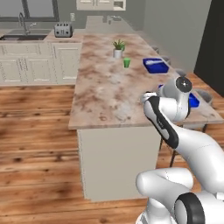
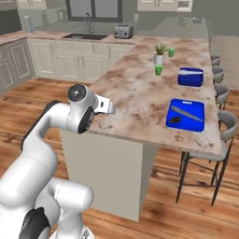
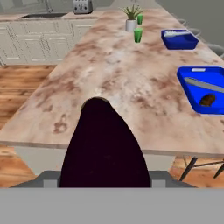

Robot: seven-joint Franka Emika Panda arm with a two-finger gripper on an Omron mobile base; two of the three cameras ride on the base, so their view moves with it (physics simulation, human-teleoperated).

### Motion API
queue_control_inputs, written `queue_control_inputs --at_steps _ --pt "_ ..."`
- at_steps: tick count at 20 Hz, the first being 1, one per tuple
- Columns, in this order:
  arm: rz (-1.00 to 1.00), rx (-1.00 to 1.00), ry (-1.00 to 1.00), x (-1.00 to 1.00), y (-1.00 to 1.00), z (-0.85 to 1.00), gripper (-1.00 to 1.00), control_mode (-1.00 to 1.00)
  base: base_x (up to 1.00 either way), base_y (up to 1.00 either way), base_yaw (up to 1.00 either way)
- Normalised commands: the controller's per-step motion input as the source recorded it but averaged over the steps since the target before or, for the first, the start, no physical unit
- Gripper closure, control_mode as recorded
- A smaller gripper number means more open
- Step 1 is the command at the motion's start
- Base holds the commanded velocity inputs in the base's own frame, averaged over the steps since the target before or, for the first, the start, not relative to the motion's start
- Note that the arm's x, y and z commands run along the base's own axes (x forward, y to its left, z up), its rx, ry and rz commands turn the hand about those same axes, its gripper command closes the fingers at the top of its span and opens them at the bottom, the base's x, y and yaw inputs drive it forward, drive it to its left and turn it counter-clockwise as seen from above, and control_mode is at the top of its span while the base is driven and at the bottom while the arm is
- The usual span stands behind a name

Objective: Gather the eggplant and sweet potato from the fridge and place them on a tray on the dining counter. Then gather the steak and chicken drumstick from the fridge and place them on the other tray.

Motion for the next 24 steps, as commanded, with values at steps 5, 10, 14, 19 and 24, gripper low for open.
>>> queue_control_inputs --at_steps 5,10,14,19,24 --pt "0.00 0.00 0.00 0.00 0.00 0.00 1.00 1.00 0.28 -0.58 -0.02" --pt "0.00 0.00 0.00 0.00 0.00 0.00 1.00 1.00 0.07 -0.55 -0.01" --pt "0.00 0.00 0.00 0.00 0.00 0.00 1.00 1.00 0.31 -0.43 -0.05" --pt "0.00 0.00 0.00 0.00 0.00 0.00 1.00 1.00 0.46 -0.30 -0.04" --pt "0.00 0.00 0.00 0.00 0.00 0.00 1.00 1.00 0.22 -0.35 -0.03"
